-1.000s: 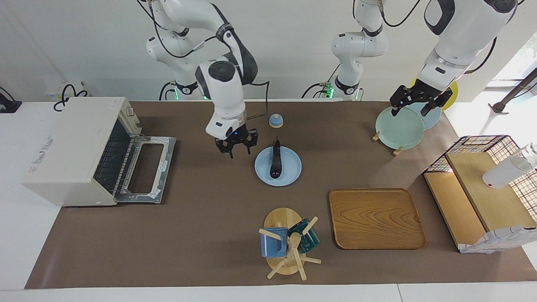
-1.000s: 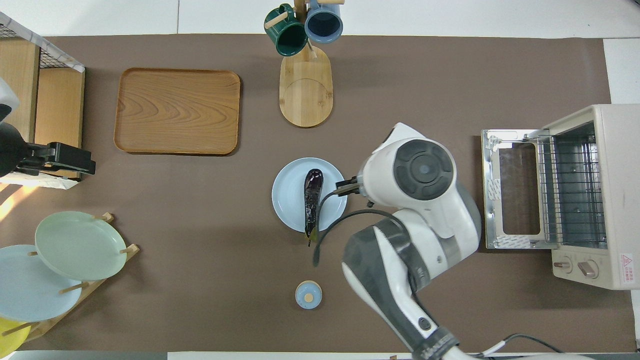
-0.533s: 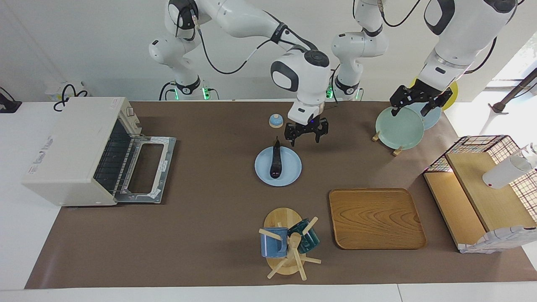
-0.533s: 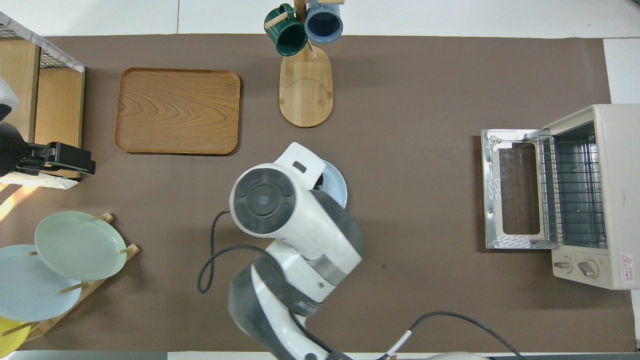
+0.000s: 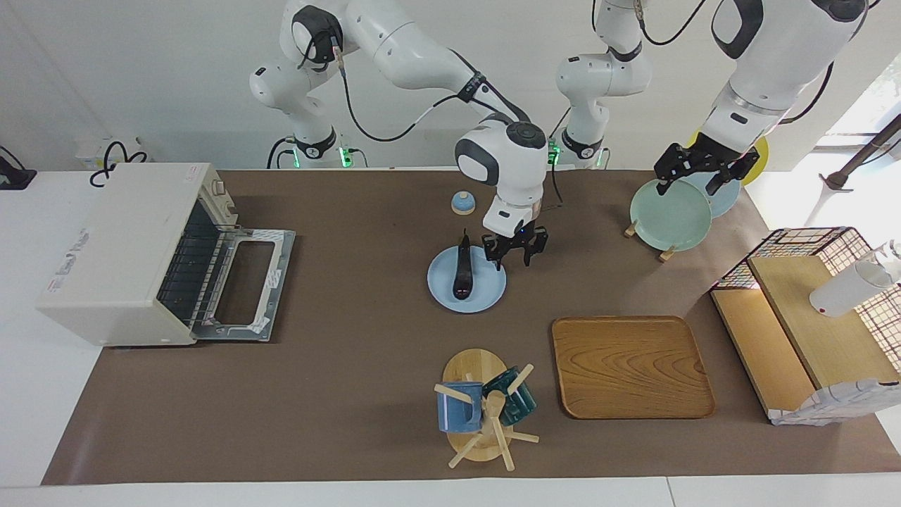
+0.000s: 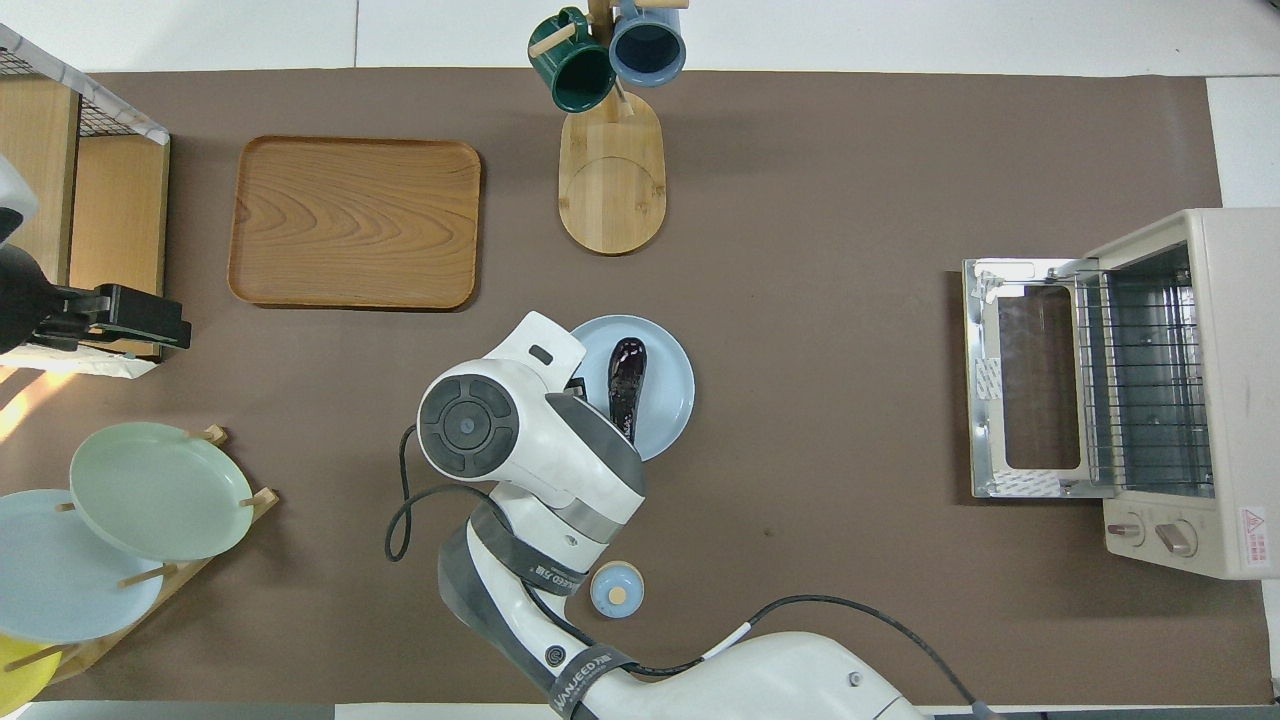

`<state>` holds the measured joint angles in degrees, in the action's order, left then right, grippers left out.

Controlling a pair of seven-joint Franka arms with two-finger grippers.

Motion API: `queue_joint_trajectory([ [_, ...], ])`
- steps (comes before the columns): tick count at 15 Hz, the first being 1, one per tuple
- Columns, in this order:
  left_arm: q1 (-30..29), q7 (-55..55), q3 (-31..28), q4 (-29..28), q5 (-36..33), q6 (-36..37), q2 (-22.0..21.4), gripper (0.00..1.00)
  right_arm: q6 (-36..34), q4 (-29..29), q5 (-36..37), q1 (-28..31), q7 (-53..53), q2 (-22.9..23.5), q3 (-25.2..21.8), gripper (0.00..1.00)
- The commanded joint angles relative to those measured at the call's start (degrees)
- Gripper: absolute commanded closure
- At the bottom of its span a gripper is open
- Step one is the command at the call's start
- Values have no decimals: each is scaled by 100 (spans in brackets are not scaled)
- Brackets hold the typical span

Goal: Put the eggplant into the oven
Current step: 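Move the right gripper to the plate rim and grasp it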

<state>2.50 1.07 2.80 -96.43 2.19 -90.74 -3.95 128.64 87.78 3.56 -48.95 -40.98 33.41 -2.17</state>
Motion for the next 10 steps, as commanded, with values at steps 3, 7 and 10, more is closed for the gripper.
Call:
queue_joint_trajectory([
  [3, -57, -64, 36, -34, -96, 22, -62, 0, 714, 862, 84, -97, -51, -116, 7, 48],
  [7, -57, -72, 36, -34, -96, 13, -62, 0, 505, 802, 189, -79, -7, -133, -2, 100],
  [10, -57, -72, 36, -34, -96, 13, -62, 0, -1011, 4, 836, -71, 28, -125, -2, 100],
])
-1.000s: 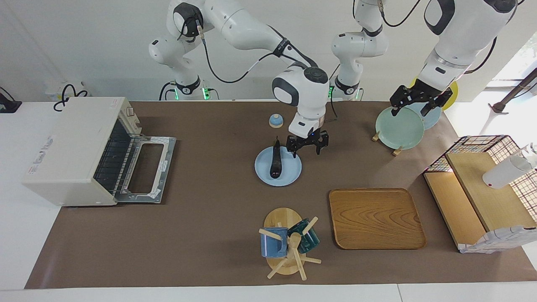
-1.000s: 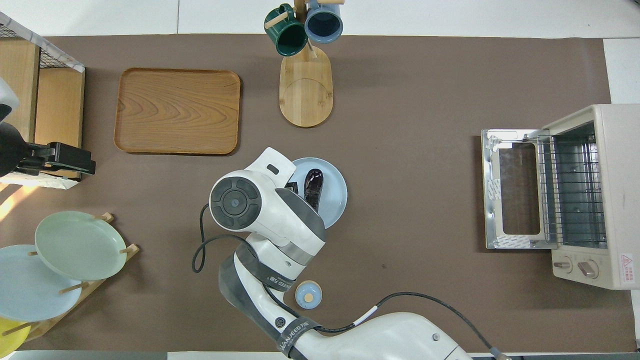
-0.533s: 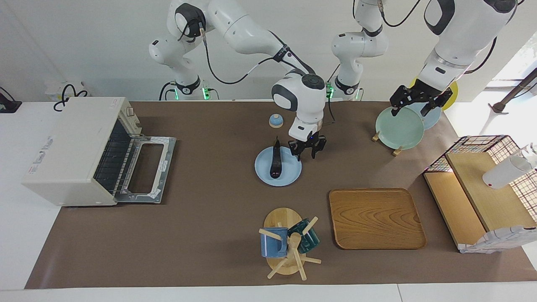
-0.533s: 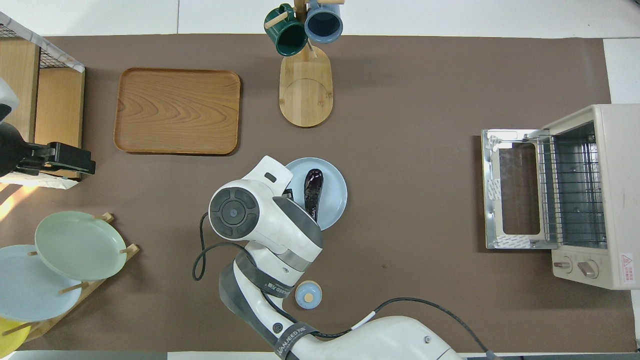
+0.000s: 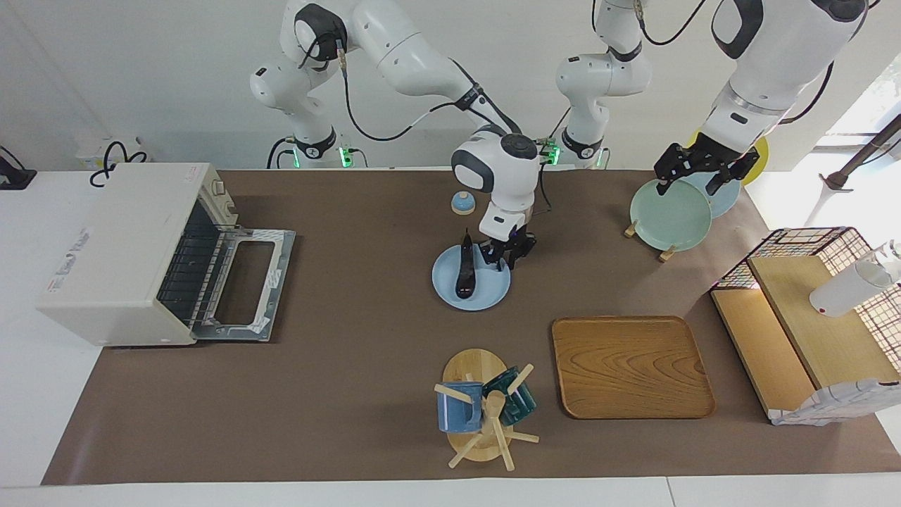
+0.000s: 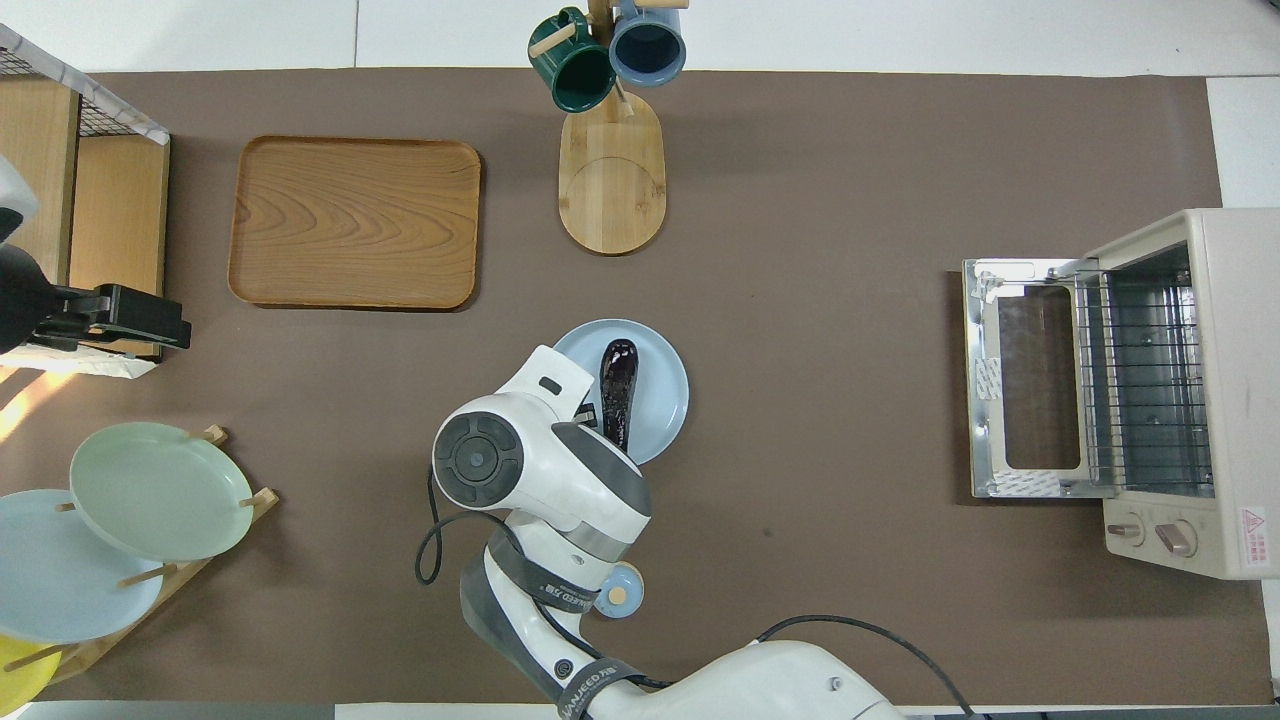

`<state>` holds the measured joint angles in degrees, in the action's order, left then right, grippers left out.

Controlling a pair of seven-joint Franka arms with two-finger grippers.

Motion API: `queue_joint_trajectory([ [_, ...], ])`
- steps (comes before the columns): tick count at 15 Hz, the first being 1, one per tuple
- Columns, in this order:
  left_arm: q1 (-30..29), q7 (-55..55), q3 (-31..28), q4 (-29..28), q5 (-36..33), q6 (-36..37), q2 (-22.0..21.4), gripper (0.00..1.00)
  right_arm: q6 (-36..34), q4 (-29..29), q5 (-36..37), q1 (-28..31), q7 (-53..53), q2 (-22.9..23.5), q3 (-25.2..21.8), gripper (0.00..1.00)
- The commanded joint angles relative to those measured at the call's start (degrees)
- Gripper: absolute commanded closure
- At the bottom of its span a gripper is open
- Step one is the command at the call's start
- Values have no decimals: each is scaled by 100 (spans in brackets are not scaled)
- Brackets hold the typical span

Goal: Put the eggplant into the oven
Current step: 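Lift the plate with the eggplant and carry it toward the oven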

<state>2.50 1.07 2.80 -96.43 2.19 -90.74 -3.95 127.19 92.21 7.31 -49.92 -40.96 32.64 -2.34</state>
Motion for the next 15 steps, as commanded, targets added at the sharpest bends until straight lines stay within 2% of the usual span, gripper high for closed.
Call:
queue_joint_trajectory([
  [1, -57, -72, 36, -34, -96, 13, -62, 0, -1263, -519, 864, 1, 35, -74, 23, 100],
  [4, -57, -64, 36, -34, -96, 13, -62, 0, -1951, -415, 1106, 44, 245, -476, 32, 100],
  [6, -57, -72, 36, -34, -96, 13, -62, 0, -2399, -336, 1071, 332, 832, -854, 15, 100],
  [11, -57, -72, 36, -34, -96, 13, -62, 0, -2313, 927, 1018, 1212, 1941, -1873, 24, 100],
  [15, -57, -72, 36, -34, -96, 13, -62, 0, -1796, 2167, 1009, 2186, 2986, -2665, 24, 100],
])
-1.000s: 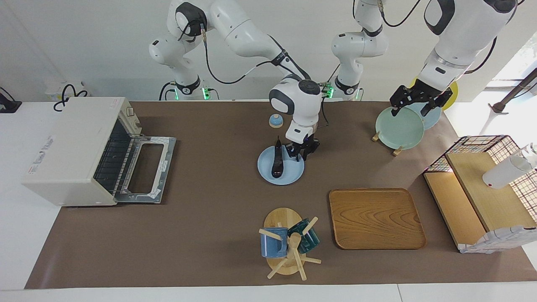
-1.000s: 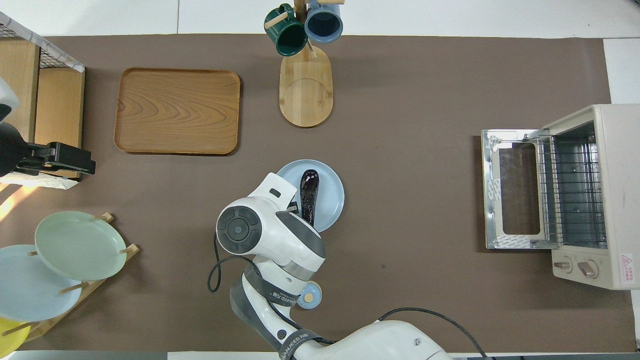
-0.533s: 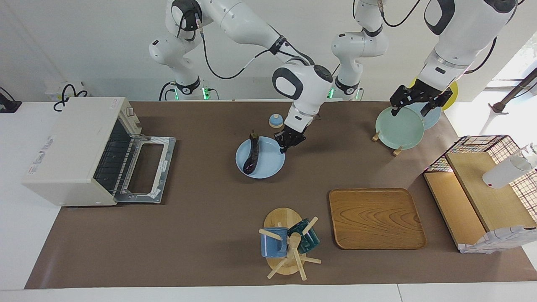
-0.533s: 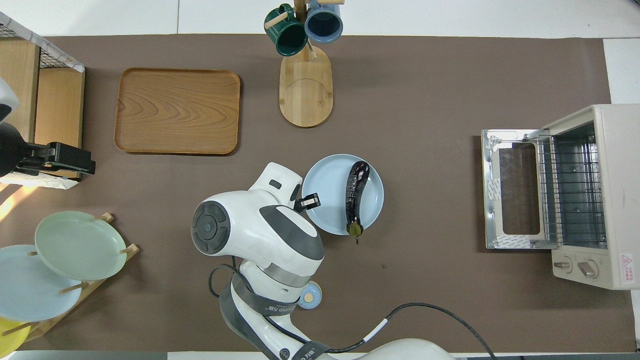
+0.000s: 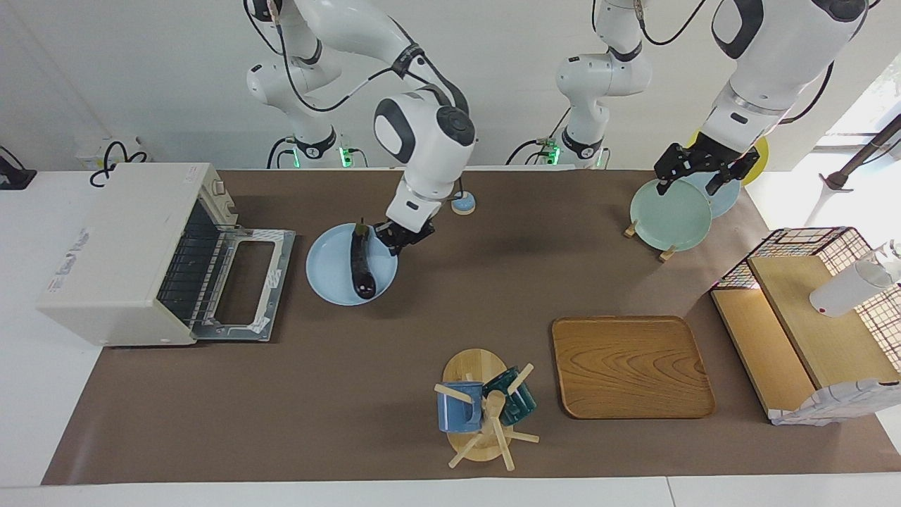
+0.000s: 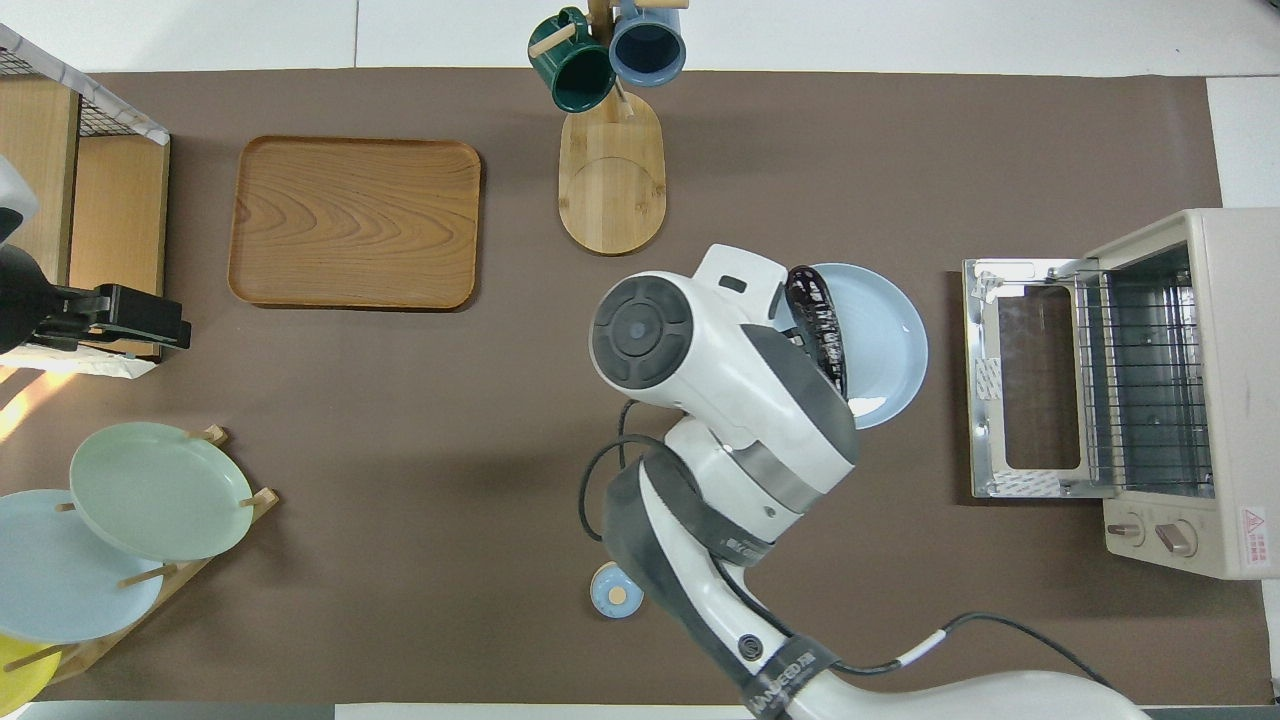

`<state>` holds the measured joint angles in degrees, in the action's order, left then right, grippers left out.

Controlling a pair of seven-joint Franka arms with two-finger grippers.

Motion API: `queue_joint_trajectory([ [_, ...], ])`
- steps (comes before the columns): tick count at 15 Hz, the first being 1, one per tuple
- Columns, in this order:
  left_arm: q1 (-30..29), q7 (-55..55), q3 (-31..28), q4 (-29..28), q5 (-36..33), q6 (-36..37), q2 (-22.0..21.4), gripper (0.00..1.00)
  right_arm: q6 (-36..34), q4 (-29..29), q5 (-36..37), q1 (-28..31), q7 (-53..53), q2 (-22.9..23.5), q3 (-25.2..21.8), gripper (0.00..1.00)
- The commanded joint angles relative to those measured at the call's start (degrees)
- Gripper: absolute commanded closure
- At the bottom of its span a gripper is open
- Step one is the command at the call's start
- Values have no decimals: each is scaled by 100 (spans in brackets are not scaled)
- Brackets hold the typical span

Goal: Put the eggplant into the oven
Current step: 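Lift the plate with the eggplant and carry it toward the oven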

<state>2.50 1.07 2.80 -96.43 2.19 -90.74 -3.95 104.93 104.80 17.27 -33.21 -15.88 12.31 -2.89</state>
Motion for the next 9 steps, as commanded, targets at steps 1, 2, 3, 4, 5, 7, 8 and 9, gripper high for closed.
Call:
queue_joint_trajectory([
  [1, -57, -72, 36, -34, -96, 13, -62, 0, 449, 1129, 13, 717, 611, -798, 78, 100],
  [2, -57, -72, 36, -34, -96, 13, -62, 0, 510, 1366, 13, 902, 786, -991, 78, 100],
  [3, -57, -72, 36, -34, -96, 13, -62, 0, 589, 1533, 13, 1069, 1049, -1150, 78, 100],
  [4, -57, -72, 36, -34, -96, 13, -62, 0, 642, 1648, 13, 1271, 1173, -1265, 78, 100],
  [5, -57, -72, 36, -34, -96, 22, -62, 0, 652, 1754, 13, 1456, 1218, -1361, 78, 100],
  [7, -57, -72, 36, -34, -96, 22, -62, 0, 652, 1886, 4, 1667, 1603, -1599, 61, 100],
  [8, -57, -72, 36, -34, -96, 13, -62, 0, 669, 1913, 4, 1973, 1945, -1695, 61, 100],
  [9, -57, -72, 36, -34, -96, 13, -62, 0, 782, 1957, -5, 2298, 2226, -1722, 61, 100],
])
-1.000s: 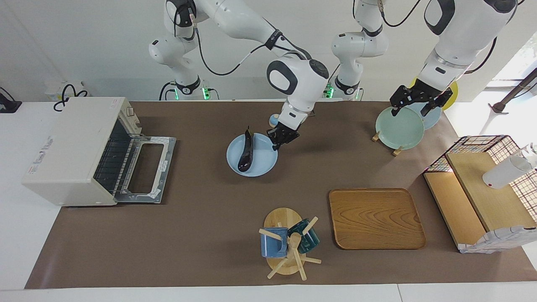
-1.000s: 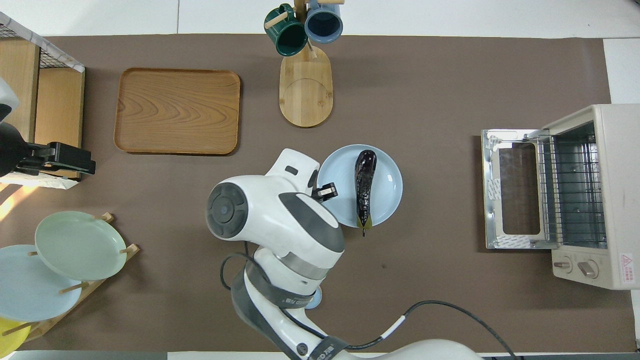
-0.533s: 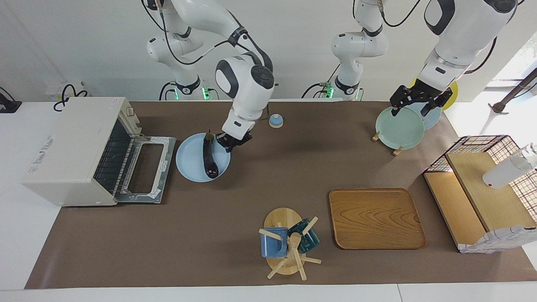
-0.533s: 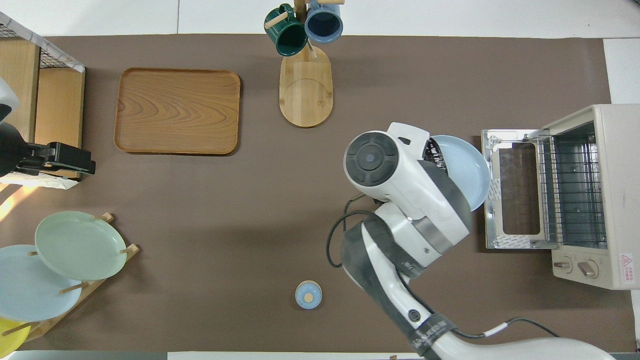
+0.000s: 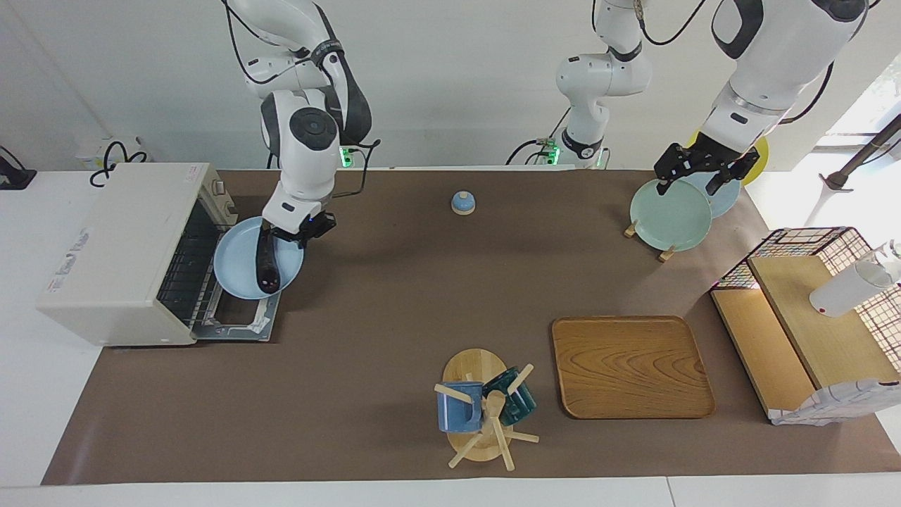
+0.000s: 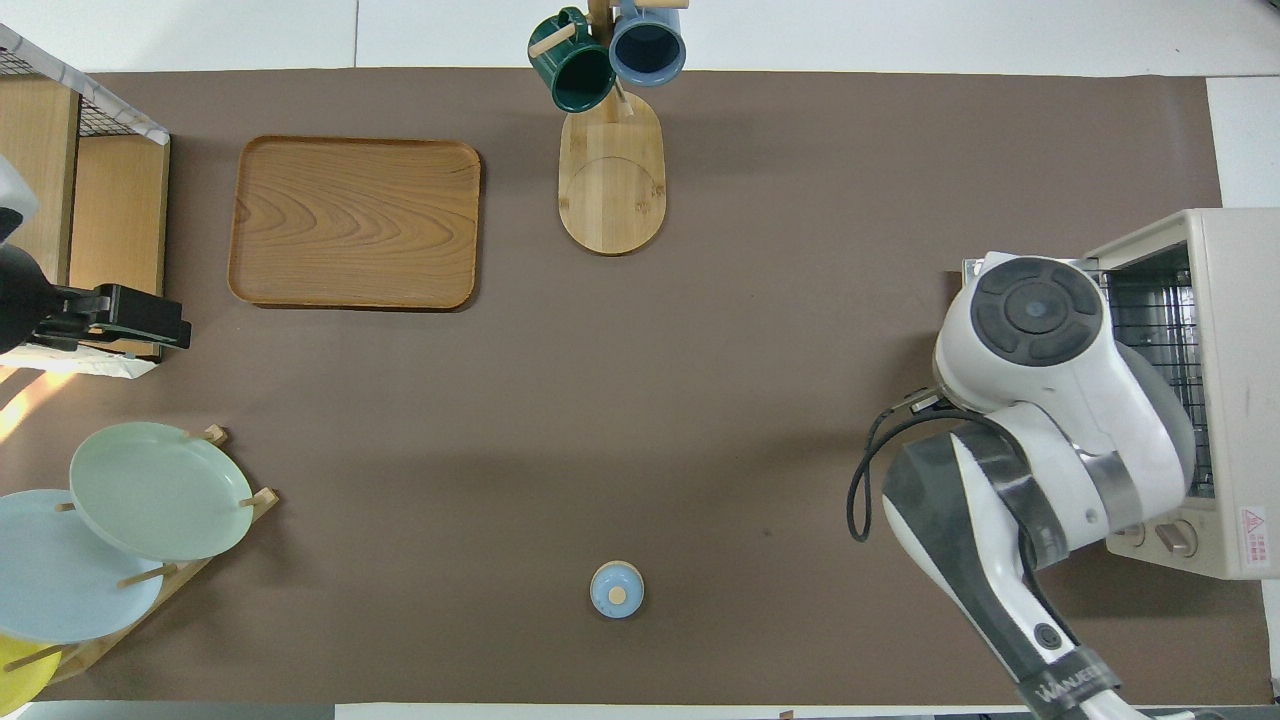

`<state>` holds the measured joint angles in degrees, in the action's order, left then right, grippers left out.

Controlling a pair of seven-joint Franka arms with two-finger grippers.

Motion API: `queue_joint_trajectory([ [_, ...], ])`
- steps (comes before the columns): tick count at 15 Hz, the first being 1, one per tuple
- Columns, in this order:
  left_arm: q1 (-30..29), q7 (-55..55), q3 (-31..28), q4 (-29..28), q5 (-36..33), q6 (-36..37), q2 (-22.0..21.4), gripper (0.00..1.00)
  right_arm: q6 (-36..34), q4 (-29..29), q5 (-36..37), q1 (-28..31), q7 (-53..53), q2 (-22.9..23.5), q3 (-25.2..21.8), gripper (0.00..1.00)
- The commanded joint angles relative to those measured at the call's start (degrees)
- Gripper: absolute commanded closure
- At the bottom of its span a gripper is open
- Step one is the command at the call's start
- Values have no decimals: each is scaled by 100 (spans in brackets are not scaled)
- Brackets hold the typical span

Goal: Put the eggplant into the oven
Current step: 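Slide the plate into the oven with the right gripper and release it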

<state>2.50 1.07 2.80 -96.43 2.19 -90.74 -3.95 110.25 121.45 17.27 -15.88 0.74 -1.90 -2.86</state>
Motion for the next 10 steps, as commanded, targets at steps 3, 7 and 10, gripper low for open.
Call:
queue_joint_trajectory([
  [3, -57, -64, 36, -34, -96, 13, -62, 0, 664, 625, -180, 1191, 1225, -468, 48, 100],
  [7, -57, -72, 36, -34, -96, 22, -62, 0, 972, 880, -189, 1429, 1376, -539, 48, 100],
  [10, -57, -72, 36, -34, -96, 13, -62, 0, 1209, 942, -189, 1464, 1673, -548, 39, 100],
])
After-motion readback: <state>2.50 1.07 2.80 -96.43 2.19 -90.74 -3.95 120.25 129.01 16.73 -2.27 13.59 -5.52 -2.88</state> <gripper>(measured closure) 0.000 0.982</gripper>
